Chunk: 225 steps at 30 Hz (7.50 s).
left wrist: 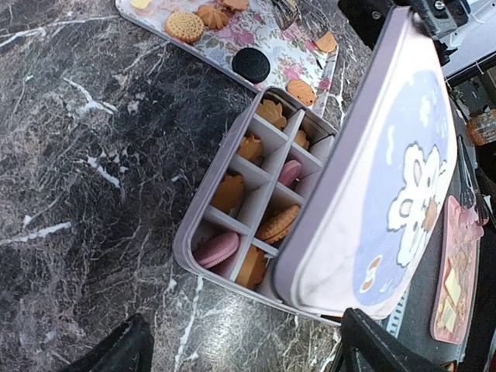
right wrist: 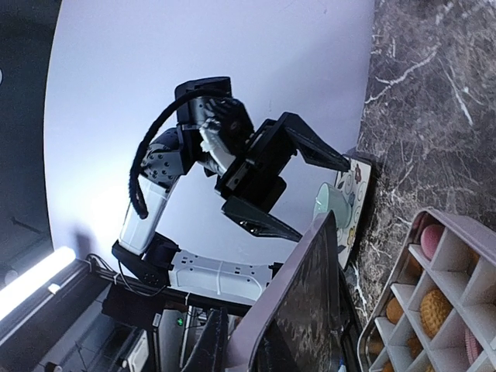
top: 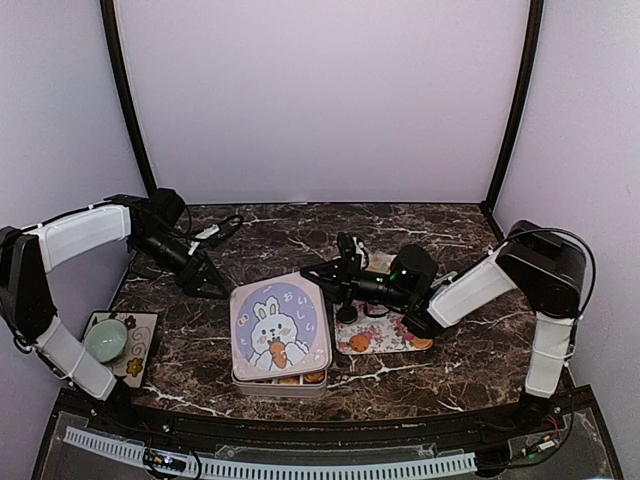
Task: Pack the cookies
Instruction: Place the box lid on the packing box, then press the box lid onto the packing box.
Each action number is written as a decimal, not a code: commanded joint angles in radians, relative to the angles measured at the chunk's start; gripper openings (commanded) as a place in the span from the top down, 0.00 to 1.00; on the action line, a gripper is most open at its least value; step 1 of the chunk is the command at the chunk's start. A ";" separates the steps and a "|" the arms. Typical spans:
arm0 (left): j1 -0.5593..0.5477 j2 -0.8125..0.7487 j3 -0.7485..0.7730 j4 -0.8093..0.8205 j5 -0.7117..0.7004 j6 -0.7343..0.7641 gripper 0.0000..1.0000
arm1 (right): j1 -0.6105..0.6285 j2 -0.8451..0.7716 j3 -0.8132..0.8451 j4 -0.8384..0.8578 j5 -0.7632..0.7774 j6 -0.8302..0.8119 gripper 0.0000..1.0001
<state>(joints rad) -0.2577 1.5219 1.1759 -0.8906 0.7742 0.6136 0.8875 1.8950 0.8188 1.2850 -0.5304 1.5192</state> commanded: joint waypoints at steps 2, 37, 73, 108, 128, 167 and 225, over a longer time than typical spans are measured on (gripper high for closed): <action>-0.009 0.003 -0.073 0.060 -0.010 -0.012 0.15 | -0.009 0.132 0.006 0.326 0.016 0.212 0.90; -0.130 0.039 -0.151 0.075 -0.085 -0.004 0.21 | -0.034 -0.155 0.089 -0.964 0.217 -0.431 0.41; -0.180 0.097 -0.186 0.214 -0.161 -0.068 0.19 | 0.096 -0.017 0.462 -1.564 0.351 -0.725 0.34; -0.183 0.079 -0.119 0.143 -0.128 -0.063 0.14 | 0.159 -0.017 0.440 -1.665 0.448 -0.846 0.44; -0.183 0.094 -0.205 0.178 -0.174 -0.036 0.22 | 0.195 -0.102 0.452 -1.677 0.458 -0.817 0.43; -0.183 0.159 -0.215 0.251 -0.306 -0.075 0.24 | 0.275 -0.147 0.318 -1.650 0.505 -0.773 0.59; -0.066 0.088 -0.269 0.217 -0.108 -0.066 0.27 | 0.359 -0.039 0.532 -1.427 0.336 -1.103 0.60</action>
<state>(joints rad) -0.3485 1.6341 0.8993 -0.5911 0.7410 0.5007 1.2507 1.9297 1.3888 -0.2611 -0.2016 0.3950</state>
